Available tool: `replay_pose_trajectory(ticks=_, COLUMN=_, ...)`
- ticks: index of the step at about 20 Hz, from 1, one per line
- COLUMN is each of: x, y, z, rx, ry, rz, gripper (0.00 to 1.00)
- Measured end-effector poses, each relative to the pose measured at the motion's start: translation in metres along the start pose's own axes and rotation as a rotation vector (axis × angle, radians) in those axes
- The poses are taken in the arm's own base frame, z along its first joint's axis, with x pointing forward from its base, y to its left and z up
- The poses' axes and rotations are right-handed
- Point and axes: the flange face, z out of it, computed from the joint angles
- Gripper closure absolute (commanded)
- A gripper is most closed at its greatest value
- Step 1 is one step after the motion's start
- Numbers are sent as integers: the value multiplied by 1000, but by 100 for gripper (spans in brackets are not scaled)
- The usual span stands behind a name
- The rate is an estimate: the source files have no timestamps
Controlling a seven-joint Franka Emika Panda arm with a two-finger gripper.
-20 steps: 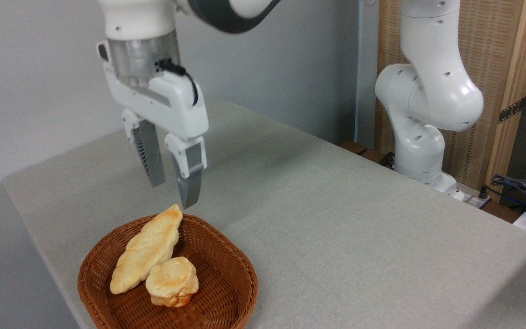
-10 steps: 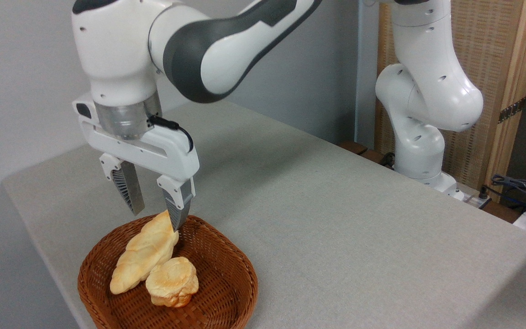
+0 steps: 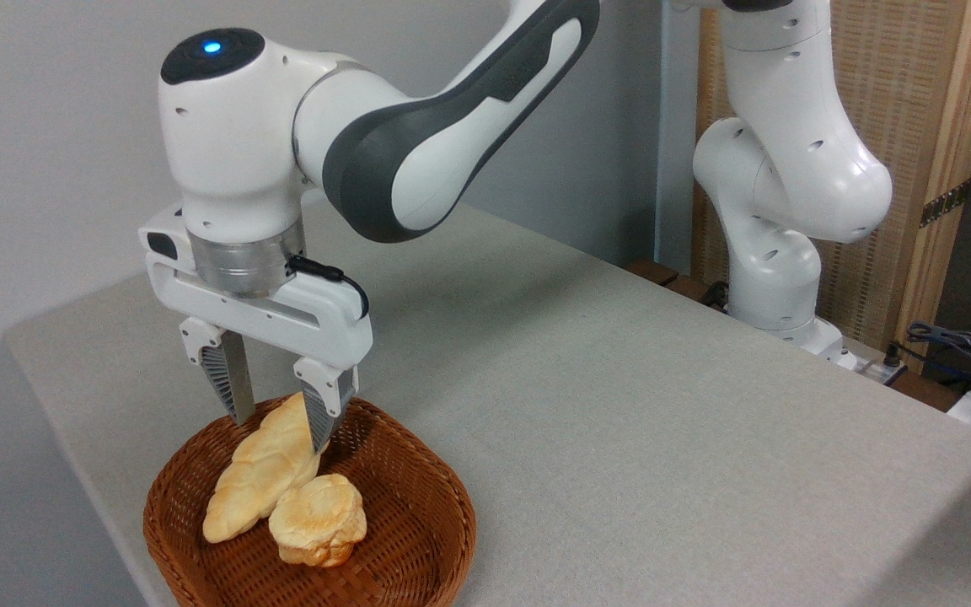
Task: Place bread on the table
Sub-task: 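Lower the gripper around the elongated bread roll and close on it, then lift the elongated bread roll out of the basket and carry it up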
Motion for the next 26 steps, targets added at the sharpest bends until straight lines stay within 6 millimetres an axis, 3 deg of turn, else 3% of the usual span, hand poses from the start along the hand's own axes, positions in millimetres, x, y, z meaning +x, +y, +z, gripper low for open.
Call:
replay_pose_trajectory(ticks=7, x=-3, y=-1, z=26, rx=12, ry=26, rz=-3, gripper=0)
replay_pose_trajectory(ticks=8, x=-3, y=0, z=28, rx=11, ry=23, rz=-2, gripper=6)
replay_pose_trajectory(ticks=11, x=-3, y=1, z=31, rx=10, ry=20, rz=0, gripper=46)
replay_pose_trajectory(ticks=13, x=-3, y=1, z=31, rx=10, ry=20, rz=9, gripper=54)
replay_pose_trajectory(ticks=21, x=-3, y=0, z=31, rx=10, ry=20, rz=15, gripper=54)
replay_pose_trajectory(ticks=26, x=-3, y=-1, z=29, rx=11, ry=23, rz=35, gripper=59)
